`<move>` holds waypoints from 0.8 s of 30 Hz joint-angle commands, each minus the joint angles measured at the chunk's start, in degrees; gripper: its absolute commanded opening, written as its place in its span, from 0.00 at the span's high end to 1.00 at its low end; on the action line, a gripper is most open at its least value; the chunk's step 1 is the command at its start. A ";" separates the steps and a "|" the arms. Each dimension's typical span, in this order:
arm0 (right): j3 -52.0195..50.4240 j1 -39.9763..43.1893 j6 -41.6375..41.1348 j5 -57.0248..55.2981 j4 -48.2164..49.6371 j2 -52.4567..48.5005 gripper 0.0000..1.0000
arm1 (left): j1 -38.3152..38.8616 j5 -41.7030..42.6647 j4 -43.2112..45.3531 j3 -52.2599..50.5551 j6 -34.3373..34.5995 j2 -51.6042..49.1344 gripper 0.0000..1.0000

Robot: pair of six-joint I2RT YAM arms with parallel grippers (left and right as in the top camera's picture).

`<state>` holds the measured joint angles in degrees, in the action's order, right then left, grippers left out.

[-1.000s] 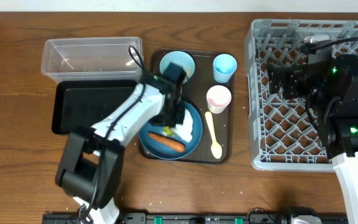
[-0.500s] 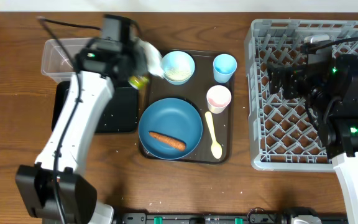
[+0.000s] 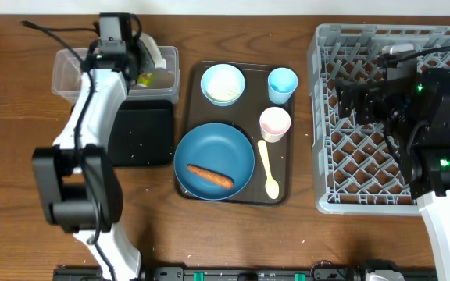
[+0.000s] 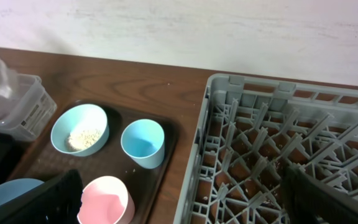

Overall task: Sort waste into correct bins and load items into the dishwasher rack
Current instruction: 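Carry the tissue and wrapper left and drop them into the clear bin, then lower the left gripper onto the carrot on the blue plate and grasp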

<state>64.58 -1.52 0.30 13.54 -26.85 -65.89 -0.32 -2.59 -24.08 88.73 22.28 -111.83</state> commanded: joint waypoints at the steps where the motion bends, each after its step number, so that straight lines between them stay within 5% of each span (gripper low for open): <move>1: 1.31 0.37 0.61 0.44 -0.07 -0.02 0.01 | -0.26 -3.61 -0.02 0.22 3.54 -2.64 0.94; 7: 1.29 0.37 0.61 0.44 -0.28 -0.02 0.01 | -0.26 -4.35 -0.04 0.22 6.16 -5.57 0.93; 14: 1.29 0.37 0.61 0.44 -0.46 -0.02 0.01 | -0.26 -4.35 -0.02 0.22 6.12 -5.73 0.43; 24: 1.31 0.37 0.61 0.44 -1.36 -0.04 0.01 | -0.26 -4.33 -0.20 0.35 5.95 -4.07 0.26</move>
<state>64.58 -1.52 0.30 13.52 -28.08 -65.89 -0.32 -6.22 -23.97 88.73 28.49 -117.36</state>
